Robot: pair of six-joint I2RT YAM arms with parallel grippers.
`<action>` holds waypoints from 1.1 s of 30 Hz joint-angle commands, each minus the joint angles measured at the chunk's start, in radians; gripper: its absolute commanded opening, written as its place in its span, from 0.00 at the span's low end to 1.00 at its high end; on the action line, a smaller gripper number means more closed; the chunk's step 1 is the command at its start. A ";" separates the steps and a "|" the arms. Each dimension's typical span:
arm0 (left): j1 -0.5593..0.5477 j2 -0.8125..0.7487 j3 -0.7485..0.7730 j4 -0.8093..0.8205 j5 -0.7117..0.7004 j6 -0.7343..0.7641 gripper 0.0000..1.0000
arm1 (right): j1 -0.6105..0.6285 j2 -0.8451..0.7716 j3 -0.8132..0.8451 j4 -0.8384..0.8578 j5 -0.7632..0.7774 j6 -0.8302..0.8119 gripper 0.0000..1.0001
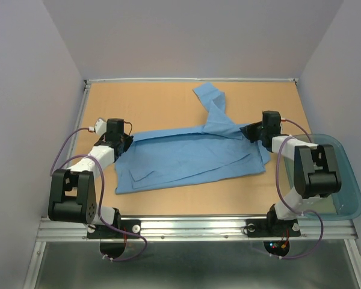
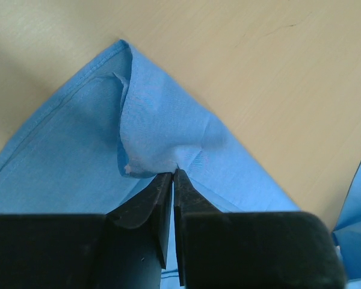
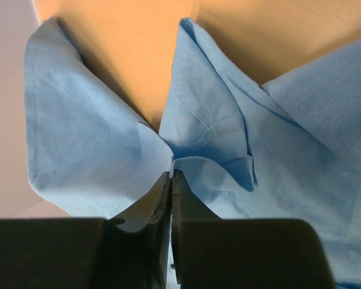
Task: Fold and stack the long sleeve shirts
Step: Fold the shirt
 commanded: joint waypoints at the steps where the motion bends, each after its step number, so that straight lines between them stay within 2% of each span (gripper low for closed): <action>1: 0.000 -0.008 0.022 -0.007 -0.060 0.082 0.17 | -0.002 -0.110 0.017 0.036 0.019 -0.088 0.01; 7: 0.000 0.000 0.037 -0.007 -0.090 0.164 0.17 | -0.002 -0.227 0.023 -0.057 0.047 -0.205 0.01; 12: -0.002 0.006 0.063 -0.007 -0.090 0.292 0.20 | -0.003 -0.299 -0.012 -0.097 0.052 -0.248 0.01; 19: -0.017 0.001 0.115 0.029 -0.087 0.504 0.22 | -0.003 -0.319 -0.055 -0.110 0.050 -0.291 0.00; 23: -0.019 0.027 0.186 0.000 -0.057 0.514 0.23 | -0.003 -0.301 -0.068 -0.110 0.041 -0.285 0.01; 24: -0.019 0.029 0.197 -0.024 -0.038 0.483 0.26 | -0.003 -0.296 -0.065 -0.110 0.041 -0.285 0.01; 26: -0.019 0.004 0.195 -0.101 -0.017 0.362 0.41 | -0.003 -0.297 -0.055 -0.110 0.042 -0.290 0.01; 27: -0.019 -0.008 0.183 -0.116 0.006 0.318 0.59 | -0.002 -0.298 -0.052 -0.110 0.045 -0.293 0.00; 28: -0.019 -0.029 0.151 -0.136 0.015 0.223 0.67 | -0.003 -0.296 -0.045 -0.110 0.047 -0.296 0.01; 30: -0.019 -0.043 0.116 -0.139 0.040 0.150 0.79 | -0.003 -0.293 -0.039 -0.110 0.044 -0.293 0.01; 33: -0.017 -0.039 0.053 -0.107 0.069 0.043 0.82 | -0.003 -0.290 -0.031 -0.110 0.035 -0.291 0.01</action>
